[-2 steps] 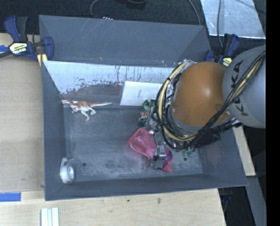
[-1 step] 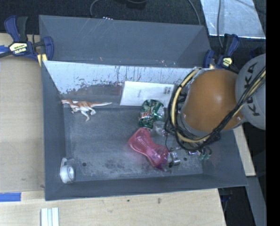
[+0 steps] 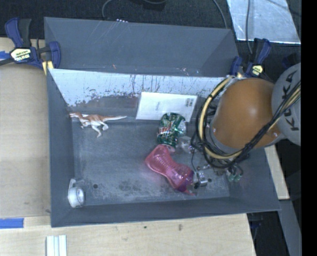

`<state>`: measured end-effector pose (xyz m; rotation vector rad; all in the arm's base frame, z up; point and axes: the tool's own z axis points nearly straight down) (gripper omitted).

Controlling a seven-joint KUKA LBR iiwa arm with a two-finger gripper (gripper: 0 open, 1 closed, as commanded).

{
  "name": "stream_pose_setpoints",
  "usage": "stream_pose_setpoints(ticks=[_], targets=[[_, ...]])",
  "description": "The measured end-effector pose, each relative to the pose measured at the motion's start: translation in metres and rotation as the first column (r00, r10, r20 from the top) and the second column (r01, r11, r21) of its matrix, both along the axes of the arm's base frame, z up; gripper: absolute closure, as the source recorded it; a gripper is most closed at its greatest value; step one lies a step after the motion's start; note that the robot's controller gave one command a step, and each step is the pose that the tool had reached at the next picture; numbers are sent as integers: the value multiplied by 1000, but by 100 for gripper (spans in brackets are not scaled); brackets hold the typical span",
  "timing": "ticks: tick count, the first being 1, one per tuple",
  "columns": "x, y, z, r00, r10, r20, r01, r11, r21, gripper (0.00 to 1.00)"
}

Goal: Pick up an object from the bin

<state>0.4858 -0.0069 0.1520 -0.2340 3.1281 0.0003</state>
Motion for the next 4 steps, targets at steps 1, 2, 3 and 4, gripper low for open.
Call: stream_pose_setpoints(ticks=[1,2,3,4], targets=[[6,6,-45,975,-224,0,224,975,1,0],[2,8,-82,996,-92,4,92,996,2,100],[2,8,-82,996,-91,4,91,996,2,100],[1,8,-78,996,-91,-1,91,996,1,100]])
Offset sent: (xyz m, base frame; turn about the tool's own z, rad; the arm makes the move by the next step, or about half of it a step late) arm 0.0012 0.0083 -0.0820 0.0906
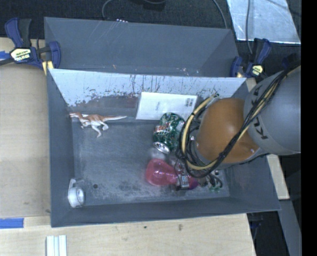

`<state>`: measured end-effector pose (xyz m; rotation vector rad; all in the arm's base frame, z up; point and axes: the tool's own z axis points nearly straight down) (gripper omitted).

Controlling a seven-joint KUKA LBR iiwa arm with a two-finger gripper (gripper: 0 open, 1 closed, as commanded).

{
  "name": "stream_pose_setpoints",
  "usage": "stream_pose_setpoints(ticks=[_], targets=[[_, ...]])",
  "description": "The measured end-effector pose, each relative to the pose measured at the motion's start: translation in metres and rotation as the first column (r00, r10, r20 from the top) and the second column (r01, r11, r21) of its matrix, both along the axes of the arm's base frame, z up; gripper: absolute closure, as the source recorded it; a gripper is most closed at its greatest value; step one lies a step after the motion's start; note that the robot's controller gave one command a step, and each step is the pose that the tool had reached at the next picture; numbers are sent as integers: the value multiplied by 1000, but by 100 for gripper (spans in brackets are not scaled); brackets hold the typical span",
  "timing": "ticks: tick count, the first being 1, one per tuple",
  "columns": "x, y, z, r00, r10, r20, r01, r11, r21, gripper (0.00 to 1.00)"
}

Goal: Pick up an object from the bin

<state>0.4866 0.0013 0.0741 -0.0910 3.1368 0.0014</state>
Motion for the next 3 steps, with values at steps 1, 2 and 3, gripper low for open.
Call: stream_pose_setpoints(ticks=[1,2,3], targets=[[-2,0,21,1000,0,-8,0,1000,0,100],[0,0,43,1000,0,-1,0,1000,-1,100],[1,0,61,1000,-1,2,1,1000,-1,100]])
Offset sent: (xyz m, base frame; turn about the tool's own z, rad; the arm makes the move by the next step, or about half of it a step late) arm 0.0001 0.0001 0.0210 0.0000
